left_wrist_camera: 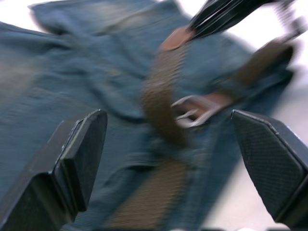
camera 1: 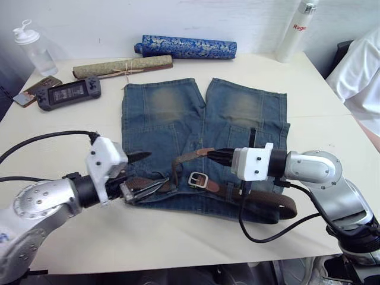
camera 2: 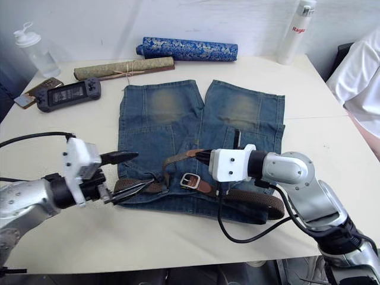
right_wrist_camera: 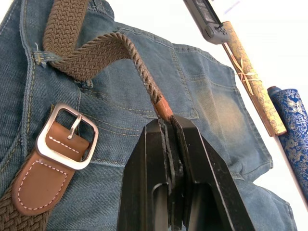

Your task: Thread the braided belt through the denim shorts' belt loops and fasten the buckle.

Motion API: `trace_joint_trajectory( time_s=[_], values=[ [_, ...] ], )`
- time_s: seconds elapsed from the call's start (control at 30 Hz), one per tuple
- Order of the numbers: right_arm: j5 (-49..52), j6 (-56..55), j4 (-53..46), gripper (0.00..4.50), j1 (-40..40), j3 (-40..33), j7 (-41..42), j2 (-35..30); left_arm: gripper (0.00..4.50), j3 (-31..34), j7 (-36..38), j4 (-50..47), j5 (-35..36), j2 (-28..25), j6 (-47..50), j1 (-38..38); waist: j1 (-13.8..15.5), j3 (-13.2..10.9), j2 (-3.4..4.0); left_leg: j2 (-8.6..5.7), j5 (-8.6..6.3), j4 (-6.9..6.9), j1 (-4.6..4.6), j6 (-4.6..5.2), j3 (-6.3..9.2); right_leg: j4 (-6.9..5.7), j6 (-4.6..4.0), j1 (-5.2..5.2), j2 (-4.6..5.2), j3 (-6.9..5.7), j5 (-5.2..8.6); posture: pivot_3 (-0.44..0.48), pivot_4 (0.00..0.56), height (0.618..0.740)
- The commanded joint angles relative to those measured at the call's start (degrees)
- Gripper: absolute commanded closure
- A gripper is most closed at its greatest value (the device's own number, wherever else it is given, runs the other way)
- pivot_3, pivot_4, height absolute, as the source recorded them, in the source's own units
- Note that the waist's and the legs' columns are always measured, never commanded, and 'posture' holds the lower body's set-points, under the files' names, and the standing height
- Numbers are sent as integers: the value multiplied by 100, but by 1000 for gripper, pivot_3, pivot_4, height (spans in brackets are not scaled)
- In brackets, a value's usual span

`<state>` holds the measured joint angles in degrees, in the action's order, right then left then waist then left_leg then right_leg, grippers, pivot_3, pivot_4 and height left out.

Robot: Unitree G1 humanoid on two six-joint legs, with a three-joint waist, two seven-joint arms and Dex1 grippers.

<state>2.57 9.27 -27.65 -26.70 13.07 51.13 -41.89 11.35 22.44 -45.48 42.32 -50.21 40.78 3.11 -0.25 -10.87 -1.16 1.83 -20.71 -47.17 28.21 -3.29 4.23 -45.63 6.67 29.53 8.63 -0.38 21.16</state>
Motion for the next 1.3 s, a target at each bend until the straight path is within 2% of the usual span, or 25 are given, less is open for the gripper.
trace_joint_trajectory(
  time_s=[0.03, 0.13, 0.33, 0.43, 0.53, 0.77, 0.8, 1.27, 1.3],
  values=[
    [-120, -59, -167, 4500, -174, 26, -62, 127, 23, -491, -390, -110, -839, 238, -258, 275, 1, -2, -4, 0, 0, 0, 0, 0, 0, -2, 1, 1, 0, 0, 0, 0, 150, 645],
    [-192, -46, -207, 4500, -195, 70, -49, 201, 23, -724, -543, -141, -982, 539, -130, 482, 7, -3, -6, 0, 0, 0, 0, 0, 1, -3, 17, 2, 0, 0, -9, 0, 150, 645],
    [-272, 6, -255, 4500, -202, 105, -54, 284, 23, -999, -520, -132, -1487, 567, -41, 514, 2, -4, -6, 0, 0, 0, 0, 0, 0, -2, 89, 2, -1, 0, -46, 0, 150, 645],
    [-290, 29, -277, 4500, -200, 114, -70, 304, 23, -1045, -520, -98, -1612, 649, 6, 536, 10, -4, -7, 0, 0, 1, 0, 0, 0, 0, 91, 2, 0, 0, -47, 0, 150, 645],
    [-309, 59, -310, 4500, -193, 121, -71, 328, 869, -1097, -494, -64, -1723, 745, 16, 609, 10, -4, -7, 0, 0, 1, 1, 0, 0, 0, 92, 2, 0, 0, -48, 0, 150, 645],
    [-323, 128, -352, 4500, -169, 92, -101, 343, 4152, -1165, -442, -16, -1777, 1018, 76, 743, 7, -4, -6, 0, 0, 0, 1, 0, 0, 0, 97, 2, 0, 0, -50, 0, 150, 645],
    [-316, 149, -361, 4500, -165, 84, -116, 347, 4432, -1169, -420, -15, -1800, 1022, 86, 746, 4, -4, -7, 0, 0, 1, 1, 0, 0, 0, 98, 2, 0, 0, -51, 0, 150, 645],
    [-32, 538, -574, 4500, -59, -70, -290, 495, 4432, -1046, -385, 98, -1857, 1404, 128, 628, 9, -4, -7, 0, 0, 0, 1, 0, 1, 0, 101, 2, 0, 0, -53, 0, 150, 645],
    [5, 599, -597, 4170, -66, -112, -328, 540, 4484, -1022, -407, 124, -1830, 1471, 151, 611, 9, -4, -7, 0, 0, 1, 1, 0, 0, 0, 101, 2, 0, 0, -53, 0, 150, 645]
  ],
)
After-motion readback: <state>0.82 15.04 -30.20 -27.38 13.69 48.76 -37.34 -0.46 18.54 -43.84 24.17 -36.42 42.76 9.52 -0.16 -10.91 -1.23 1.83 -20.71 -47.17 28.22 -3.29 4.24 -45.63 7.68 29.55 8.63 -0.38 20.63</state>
